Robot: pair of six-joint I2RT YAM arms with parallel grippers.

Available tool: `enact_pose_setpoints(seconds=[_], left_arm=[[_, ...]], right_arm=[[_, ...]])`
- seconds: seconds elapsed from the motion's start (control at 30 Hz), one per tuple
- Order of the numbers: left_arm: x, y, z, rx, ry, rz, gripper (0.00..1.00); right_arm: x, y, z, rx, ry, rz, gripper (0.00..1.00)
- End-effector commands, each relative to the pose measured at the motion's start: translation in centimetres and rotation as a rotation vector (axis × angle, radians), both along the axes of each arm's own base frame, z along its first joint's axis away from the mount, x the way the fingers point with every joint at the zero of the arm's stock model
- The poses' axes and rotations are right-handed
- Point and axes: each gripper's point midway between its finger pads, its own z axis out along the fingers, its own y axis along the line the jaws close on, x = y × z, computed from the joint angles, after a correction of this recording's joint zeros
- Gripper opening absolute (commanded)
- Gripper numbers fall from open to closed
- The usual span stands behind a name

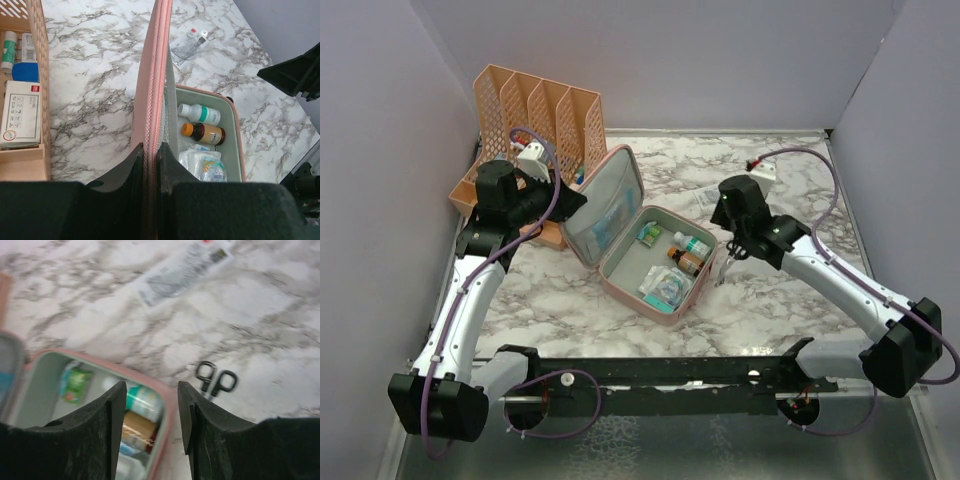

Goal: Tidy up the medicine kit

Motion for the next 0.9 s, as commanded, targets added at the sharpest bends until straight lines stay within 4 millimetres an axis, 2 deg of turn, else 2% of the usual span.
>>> enact_pose_setpoints(seconds=[0.0,0.07,0.27,0.4,0.67,0.87], left_arm=[[0.3,0.2,1.8,-0.004,-0.073,0.023,0.00],[0.1,0.3,1.7,0.005,-0.081,0.016,0.00],[0.2,0.9,0.7,0.024,-0.080,0.056,0.00],[0.2,1.1,0.2,0.025,-0.098,0.067,0.00],[-0.1,0.7,0.2,0.013,-0.121,0.043,0.00],[-0.2,0.7,-0.1,0.019,-0.123,0.038,0.00]], right_arm=[[-0.8,-5.7,-4.7,-0.047,0.105,-0.073,0.46],[-0.8,-7.5,-6.6,-0.064,0.154,-0.100,0.46],[0.4,-8.2,-11.2,-0.091,0.265,-0.099,0.45],[1.2,-8.5,-13.8,-0.126,0.330,-0.133,0.39],[1.7,-8.5,-17.4,-0.116,0.405,-0.161,0.38],[1.7,-8.8,-18.6,-0.120,0.431,-0.172,0.39]])
